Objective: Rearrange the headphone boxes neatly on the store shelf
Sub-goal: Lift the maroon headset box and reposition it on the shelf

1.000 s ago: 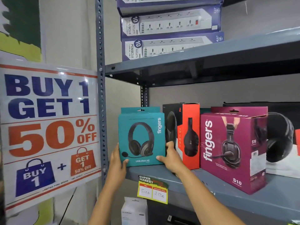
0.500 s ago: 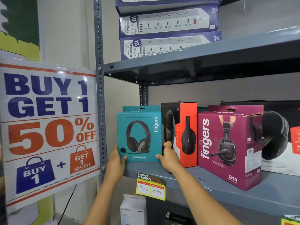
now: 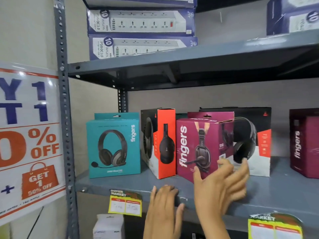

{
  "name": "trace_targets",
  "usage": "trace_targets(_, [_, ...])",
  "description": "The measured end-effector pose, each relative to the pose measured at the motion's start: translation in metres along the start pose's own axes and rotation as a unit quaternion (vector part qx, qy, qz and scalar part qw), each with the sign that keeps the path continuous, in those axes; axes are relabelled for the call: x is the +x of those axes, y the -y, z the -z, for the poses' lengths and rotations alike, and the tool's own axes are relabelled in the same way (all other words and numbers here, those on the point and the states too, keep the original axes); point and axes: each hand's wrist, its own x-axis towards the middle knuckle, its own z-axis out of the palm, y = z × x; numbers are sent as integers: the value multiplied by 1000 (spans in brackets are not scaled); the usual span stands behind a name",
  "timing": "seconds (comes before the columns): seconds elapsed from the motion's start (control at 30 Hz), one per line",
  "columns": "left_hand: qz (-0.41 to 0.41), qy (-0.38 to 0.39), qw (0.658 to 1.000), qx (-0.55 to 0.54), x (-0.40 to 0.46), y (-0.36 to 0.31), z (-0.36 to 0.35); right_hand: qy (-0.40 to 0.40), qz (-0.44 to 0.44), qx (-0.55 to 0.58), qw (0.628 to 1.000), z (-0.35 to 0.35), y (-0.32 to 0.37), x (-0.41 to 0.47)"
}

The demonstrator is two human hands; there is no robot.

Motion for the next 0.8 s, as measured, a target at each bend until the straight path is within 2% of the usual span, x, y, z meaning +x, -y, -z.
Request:
trace_targets(0.17, [8, -18, 999, -30, 2, -4, -5, 98, -50, -18, 994, 1, -25, 25])
trace_targets(0.43, [35, -15, 999, -14, 2, -8, -9, 110, -25, 104, 988, 16, -29, 35])
trace_targets(0.57, [61, 18, 998, -24, 6, -14, -4, 103, -54, 168, 979, 50, -36, 61])
trace_targets(0.63, [110, 8, 991, -78, 18, -15, -1, 134, -82, 265, 951, 72, -37, 81])
trace_targets(0.67, [140, -16, 980, -142, 25, -16, 2, 160, -91, 326, 927, 82, -38, 90])
trace_targets(0.73, [167, -48, 930, -323, 39, -19, 12, 222, -97, 437, 866, 96, -37, 102])
trace_targets(0.8, [135, -88, 889, -428, 56, -29, 26, 270, -113, 500, 815, 107, -39, 110])
